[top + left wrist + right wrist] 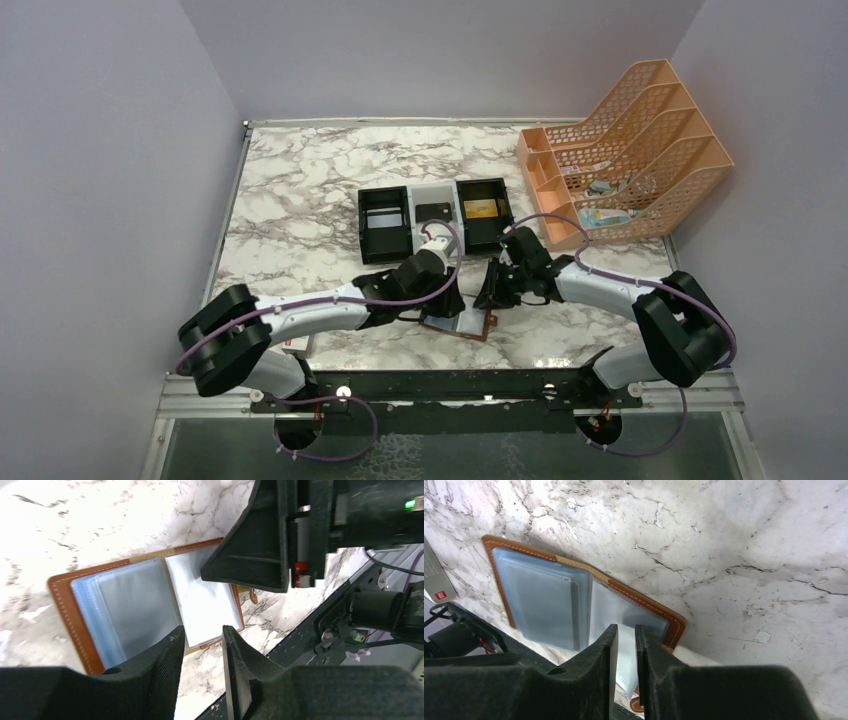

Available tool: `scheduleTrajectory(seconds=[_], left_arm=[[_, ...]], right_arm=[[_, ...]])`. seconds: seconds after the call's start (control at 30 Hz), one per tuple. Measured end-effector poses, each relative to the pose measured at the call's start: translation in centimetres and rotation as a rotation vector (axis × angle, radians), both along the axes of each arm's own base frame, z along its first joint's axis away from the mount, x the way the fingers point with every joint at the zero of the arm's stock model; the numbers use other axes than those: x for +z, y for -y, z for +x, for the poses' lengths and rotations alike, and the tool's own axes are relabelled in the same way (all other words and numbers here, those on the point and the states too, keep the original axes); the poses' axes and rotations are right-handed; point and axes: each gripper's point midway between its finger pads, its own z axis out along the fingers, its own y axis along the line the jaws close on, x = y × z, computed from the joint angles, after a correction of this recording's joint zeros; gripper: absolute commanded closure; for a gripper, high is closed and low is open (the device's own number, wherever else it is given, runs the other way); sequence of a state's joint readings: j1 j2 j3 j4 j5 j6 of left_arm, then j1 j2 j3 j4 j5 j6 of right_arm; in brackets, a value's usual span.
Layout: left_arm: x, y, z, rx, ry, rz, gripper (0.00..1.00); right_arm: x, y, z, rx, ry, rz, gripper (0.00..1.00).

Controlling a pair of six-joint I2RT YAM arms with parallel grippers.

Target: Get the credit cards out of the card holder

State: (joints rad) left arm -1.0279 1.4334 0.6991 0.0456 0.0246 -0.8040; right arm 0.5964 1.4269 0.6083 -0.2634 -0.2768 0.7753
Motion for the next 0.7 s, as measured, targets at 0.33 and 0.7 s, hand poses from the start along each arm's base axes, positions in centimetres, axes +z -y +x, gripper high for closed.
scheduleTrajectory(seconds=[0.33, 0.7], left_arm=[[-0.1, -5.4, 1.6, 0.118, 0.055, 0.113, 0.52], [-3.1, -7.1, 0.6, 0.111, -0.038, 0.126, 0.58]], right_arm=[[0.2, -1.0, 0.0, 0.036, 0.035, 0.073, 0.79], [0.3, -1.5, -0.2, 0.070, 0.035, 0.098, 0.78]])
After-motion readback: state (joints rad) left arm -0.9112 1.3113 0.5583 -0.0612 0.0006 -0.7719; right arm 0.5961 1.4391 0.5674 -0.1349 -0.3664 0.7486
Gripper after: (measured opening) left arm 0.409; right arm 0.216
